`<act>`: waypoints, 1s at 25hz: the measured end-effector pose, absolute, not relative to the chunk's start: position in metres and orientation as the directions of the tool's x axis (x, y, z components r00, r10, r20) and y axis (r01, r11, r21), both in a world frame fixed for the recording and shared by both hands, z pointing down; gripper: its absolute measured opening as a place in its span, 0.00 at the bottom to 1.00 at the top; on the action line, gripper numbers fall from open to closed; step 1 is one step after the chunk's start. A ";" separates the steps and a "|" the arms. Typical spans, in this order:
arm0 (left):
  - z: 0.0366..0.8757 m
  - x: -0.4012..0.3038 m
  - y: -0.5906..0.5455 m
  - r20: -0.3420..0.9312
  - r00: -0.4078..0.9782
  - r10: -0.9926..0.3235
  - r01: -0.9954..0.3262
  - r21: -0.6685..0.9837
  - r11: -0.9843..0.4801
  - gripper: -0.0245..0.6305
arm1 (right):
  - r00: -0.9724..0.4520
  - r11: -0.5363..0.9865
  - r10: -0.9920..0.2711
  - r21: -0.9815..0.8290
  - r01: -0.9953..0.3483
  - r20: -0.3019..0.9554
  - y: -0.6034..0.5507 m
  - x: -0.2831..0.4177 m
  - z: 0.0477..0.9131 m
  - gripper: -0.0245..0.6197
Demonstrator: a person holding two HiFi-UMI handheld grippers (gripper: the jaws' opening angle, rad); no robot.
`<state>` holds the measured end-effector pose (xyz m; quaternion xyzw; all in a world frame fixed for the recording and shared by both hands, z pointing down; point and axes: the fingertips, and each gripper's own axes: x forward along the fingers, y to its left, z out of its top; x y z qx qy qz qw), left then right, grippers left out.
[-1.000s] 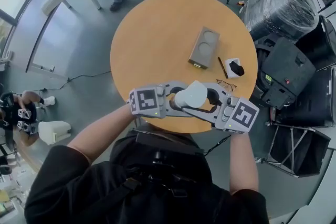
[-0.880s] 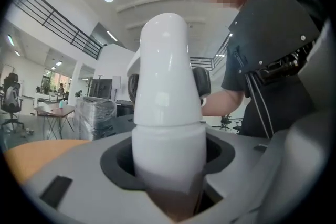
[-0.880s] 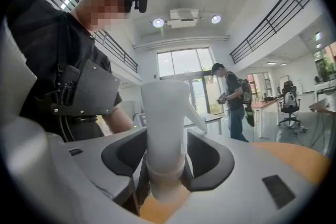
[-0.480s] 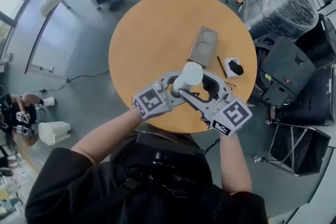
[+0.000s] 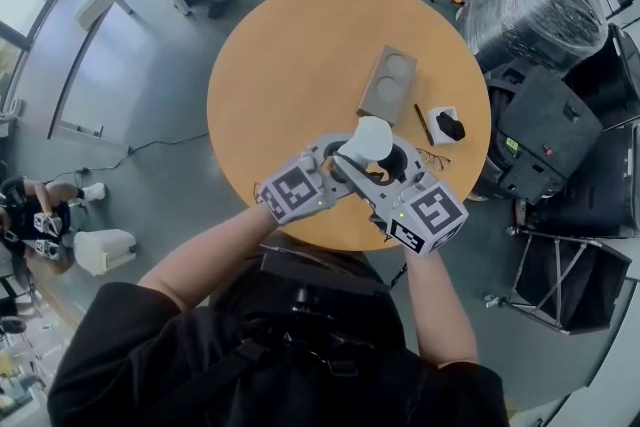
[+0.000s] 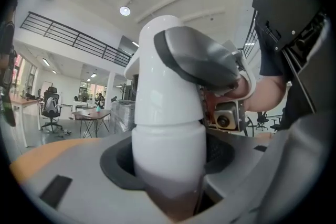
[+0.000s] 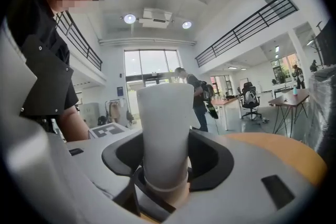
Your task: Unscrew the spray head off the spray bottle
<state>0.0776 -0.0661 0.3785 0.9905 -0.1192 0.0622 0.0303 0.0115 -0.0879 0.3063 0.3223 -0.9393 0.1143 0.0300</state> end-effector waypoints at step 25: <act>0.365 0.069 -0.036 0.043 0.996 -0.072 -0.074 0.044 -0.996 0.49 | -0.907 0.887 -0.417 -0.193 -0.419 0.051 -0.057 0.015 0.293 0.52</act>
